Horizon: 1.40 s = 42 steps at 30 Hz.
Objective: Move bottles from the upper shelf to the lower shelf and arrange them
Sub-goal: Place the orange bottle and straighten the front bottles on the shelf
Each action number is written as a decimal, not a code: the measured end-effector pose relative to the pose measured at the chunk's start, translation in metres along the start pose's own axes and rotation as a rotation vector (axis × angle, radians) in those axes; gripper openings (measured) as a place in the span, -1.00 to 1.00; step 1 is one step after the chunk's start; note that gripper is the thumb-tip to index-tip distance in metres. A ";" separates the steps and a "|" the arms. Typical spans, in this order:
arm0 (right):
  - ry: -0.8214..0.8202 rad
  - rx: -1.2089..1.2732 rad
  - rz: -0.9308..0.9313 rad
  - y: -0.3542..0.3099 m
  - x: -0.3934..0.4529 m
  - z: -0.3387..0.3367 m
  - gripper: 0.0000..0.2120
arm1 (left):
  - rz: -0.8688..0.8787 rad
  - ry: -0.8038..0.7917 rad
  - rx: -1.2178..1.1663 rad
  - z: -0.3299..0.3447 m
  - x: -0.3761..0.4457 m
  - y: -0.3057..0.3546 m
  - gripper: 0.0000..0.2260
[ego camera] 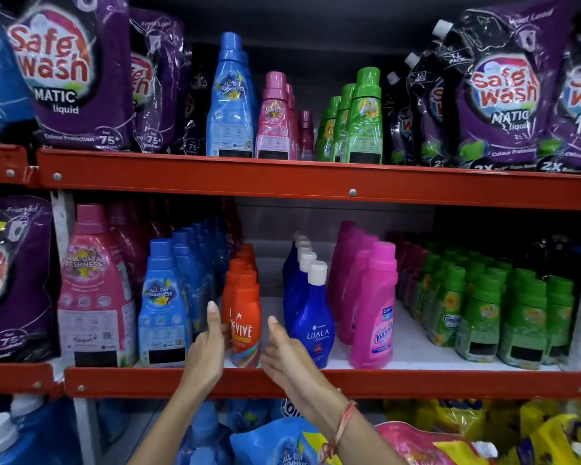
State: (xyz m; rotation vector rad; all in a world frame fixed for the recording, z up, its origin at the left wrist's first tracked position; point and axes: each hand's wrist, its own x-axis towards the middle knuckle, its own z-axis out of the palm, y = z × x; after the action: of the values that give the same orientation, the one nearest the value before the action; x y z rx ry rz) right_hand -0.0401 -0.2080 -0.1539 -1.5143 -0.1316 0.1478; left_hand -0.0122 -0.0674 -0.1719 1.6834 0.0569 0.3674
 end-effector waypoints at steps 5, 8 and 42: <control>-0.064 -0.014 0.016 0.005 0.010 -0.002 -0.58 | -0.015 0.012 -0.008 -0.006 -0.003 -0.003 -0.23; -0.083 0.007 0.033 0.002 0.016 0.002 -0.44 | 0.019 0.031 0.011 -0.014 -0.010 0.002 -0.25; 0.665 -0.193 -0.503 0.003 -0.016 -0.044 -0.83 | 0.136 -0.059 -0.047 0.046 -0.057 0.015 -0.23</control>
State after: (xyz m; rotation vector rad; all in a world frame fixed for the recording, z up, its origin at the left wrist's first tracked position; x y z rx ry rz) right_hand -0.0485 -0.2540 -0.1591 -1.6003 0.0121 -0.7829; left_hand -0.0563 -0.1278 -0.1732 1.6553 -0.1095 0.4172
